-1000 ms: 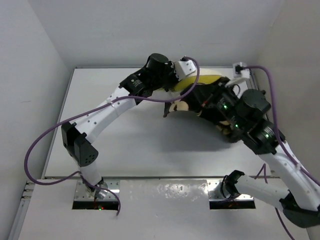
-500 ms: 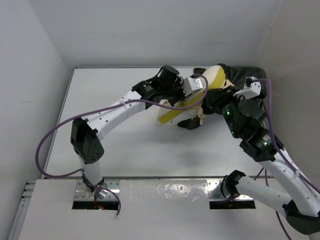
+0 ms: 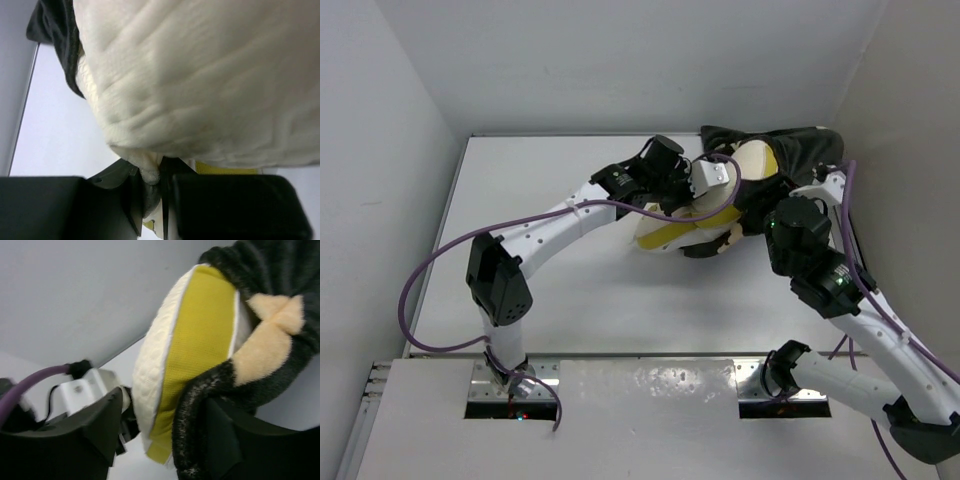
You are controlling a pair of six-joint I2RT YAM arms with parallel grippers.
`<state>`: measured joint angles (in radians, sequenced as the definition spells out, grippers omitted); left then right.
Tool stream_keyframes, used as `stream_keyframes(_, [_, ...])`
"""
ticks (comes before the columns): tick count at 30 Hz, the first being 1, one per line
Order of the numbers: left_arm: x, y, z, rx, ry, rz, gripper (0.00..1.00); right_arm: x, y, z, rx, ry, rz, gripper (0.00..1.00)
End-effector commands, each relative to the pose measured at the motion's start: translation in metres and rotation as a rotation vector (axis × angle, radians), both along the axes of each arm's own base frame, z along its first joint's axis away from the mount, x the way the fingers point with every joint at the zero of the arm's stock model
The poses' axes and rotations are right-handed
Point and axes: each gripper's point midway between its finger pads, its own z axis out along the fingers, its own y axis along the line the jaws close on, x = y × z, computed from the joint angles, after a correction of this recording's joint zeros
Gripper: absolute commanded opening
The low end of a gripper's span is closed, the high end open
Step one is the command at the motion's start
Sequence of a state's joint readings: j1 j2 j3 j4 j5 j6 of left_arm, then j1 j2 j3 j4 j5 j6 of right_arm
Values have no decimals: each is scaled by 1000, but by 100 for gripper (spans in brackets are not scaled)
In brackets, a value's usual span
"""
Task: Put the pillow into the pillowcase
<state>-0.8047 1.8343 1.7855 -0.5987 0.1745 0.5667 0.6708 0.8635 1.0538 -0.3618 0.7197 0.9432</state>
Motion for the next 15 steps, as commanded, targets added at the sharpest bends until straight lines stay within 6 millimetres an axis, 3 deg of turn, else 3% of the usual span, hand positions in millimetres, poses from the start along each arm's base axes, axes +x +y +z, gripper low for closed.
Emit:
stream_keyframes(1, [-17,-10,15,-43,17,-55,0,1,-35,-27,-31,50,-202,55])
stream_keyframes(2, [-19,-12,16,-50,24,-63,0,1,-39,-34,-22,56,-234,44])
stream_keyframes(3, [-22,-14,18,-59,34,-80,0,0,-42,-38,-24,63,-250,39])
stream_keyframes(8, [-30,-17,27,-85,49,-117,0,3,-46,-54,-29,75,-287,29])
stream_keyframes(12, [-27,-14,25,-76,39,-96,0,7,-42,-54,-20,60,-279,0])
stream_keyframes(14, [-24,-13,26,-81,39,-69,2,7,-42,-51,-16,41,-272,0])
stream_keyframes(15, [-22,-12,27,-79,34,-54,24,9,-40,-44,12,14,-265,0])
